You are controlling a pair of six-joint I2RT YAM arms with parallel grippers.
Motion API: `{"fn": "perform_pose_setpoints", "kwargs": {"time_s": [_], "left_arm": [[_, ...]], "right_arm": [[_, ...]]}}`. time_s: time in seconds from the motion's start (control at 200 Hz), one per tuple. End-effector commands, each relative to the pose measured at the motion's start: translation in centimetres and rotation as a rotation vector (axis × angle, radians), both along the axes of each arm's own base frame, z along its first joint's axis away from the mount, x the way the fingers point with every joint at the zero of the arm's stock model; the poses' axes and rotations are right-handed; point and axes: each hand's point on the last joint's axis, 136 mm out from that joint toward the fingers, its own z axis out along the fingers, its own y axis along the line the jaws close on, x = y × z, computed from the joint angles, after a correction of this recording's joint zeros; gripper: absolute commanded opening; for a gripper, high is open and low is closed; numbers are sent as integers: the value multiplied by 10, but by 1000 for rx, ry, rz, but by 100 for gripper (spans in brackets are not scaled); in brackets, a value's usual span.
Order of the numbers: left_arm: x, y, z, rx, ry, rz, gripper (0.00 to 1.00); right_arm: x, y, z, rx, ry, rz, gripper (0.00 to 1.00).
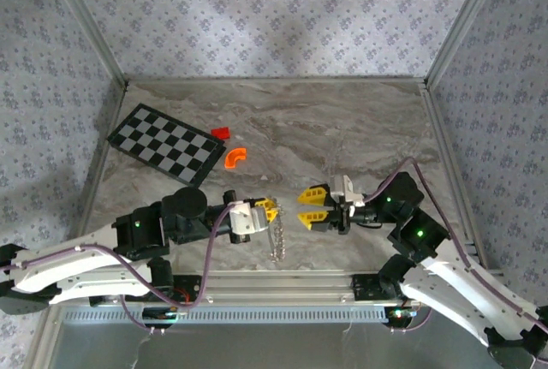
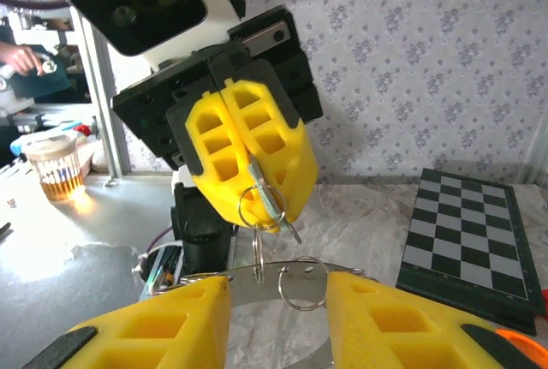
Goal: Put the keys on the keyring
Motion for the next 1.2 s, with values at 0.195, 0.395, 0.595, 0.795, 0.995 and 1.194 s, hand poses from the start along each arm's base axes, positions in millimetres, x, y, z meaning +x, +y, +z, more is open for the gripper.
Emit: {"fn": "perform_pose_setpoints", "kwargs": {"time_s": [0.195,0.395,0.595,0.795,0.995,1.194], "left_arm": [[-13,-2,23,-45,-4,-77,0],[-17,-2,23,-48,8,-97,0],[-18,-2,22,-42,12,-104,0],[-18,-1,21,-37,14,-98,0],[-18,-1,18,-28,17,-103,0],[-18,-1,17,-21,19,-100,0]], "right_arm": [[-4,7,-2,-34,-36,1,32],[-4,13,-8,-62,-43,-5,31],[-4,18,-7,-64,-44,10,30],[-11,24,-10,-74,-44,54,30],[-12,30,-11,-78,-38,71,26],[-10,32,-13,-83,-37,70,10]]}}
